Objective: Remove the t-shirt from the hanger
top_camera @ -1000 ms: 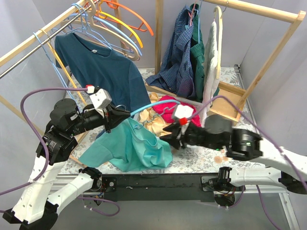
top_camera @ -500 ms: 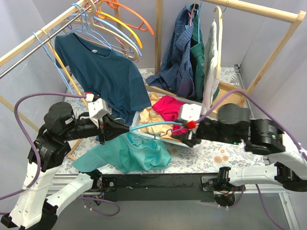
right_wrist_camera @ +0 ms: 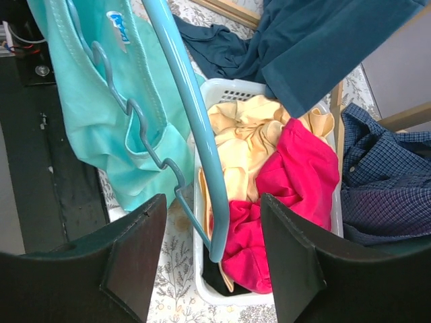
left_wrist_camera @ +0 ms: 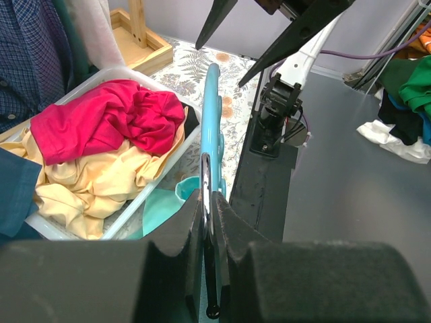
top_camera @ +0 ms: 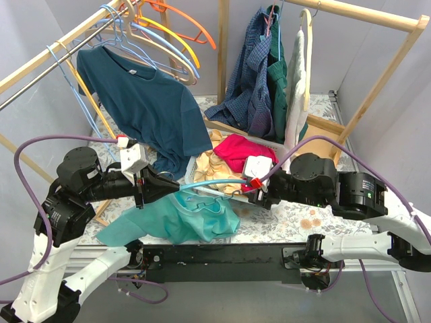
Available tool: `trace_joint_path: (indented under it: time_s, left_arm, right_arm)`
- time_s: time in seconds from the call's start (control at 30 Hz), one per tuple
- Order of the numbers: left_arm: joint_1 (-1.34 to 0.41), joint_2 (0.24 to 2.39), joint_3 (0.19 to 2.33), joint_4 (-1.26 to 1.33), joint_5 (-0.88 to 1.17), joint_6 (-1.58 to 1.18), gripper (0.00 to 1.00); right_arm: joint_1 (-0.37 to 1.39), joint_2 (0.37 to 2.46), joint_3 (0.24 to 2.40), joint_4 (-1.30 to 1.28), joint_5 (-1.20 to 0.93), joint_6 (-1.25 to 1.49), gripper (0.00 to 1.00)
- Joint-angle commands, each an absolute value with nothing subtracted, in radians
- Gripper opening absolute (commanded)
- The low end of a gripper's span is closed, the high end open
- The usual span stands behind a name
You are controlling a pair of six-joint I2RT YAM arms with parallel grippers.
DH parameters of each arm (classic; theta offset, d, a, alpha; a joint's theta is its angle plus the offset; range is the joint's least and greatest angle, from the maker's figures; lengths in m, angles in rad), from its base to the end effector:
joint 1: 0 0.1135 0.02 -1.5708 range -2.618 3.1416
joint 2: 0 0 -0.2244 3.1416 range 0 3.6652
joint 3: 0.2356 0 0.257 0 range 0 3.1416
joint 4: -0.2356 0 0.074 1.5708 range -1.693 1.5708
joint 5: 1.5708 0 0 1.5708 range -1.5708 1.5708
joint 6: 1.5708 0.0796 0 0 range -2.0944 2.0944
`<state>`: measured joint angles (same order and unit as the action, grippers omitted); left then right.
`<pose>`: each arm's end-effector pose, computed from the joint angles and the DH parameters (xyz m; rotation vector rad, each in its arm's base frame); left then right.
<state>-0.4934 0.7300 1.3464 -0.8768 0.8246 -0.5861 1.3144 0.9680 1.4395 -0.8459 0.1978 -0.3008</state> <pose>0.1007 -0.1205 0.4236 0.5538 1.9413 -1.4737 0.0734 0.2182 0.4097 -1.3271 1.4532 0.4791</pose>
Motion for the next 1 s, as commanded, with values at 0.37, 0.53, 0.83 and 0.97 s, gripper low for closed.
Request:
trace_joint_path:
  time_s: [0.37, 0.53, 0.83, 0.97]
  left_arm:
    - [-0.495, 0.718, 1.396, -0.871, 0.881, -0.58, 0.0]
    - [-0.497, 0.718, 1.381, -0.865, 0.832, -0.581, 0.0]
    - [-0.495, 0.703, 1.33, -0.77, 0.658, -0.612, 0.06]
    - [-0.495, 0.678, 1.277, -0.755, 0.571, -0.624, 0.68]
  right_arm:
    - [1.181, 0.946, 1.319, -0.703, 0.068, -0.334, 0.47]
    - [1.169, 0.956, 1.33, -0.699, 0.041, -0.339, 0.19]
    - [1.169, 0.907, 1.283, -0.706, 0.159, -0.319, 0.01]
    - [1.169, 0.862, 1.281, -0.703, 0.261, -0.316, 0.01]
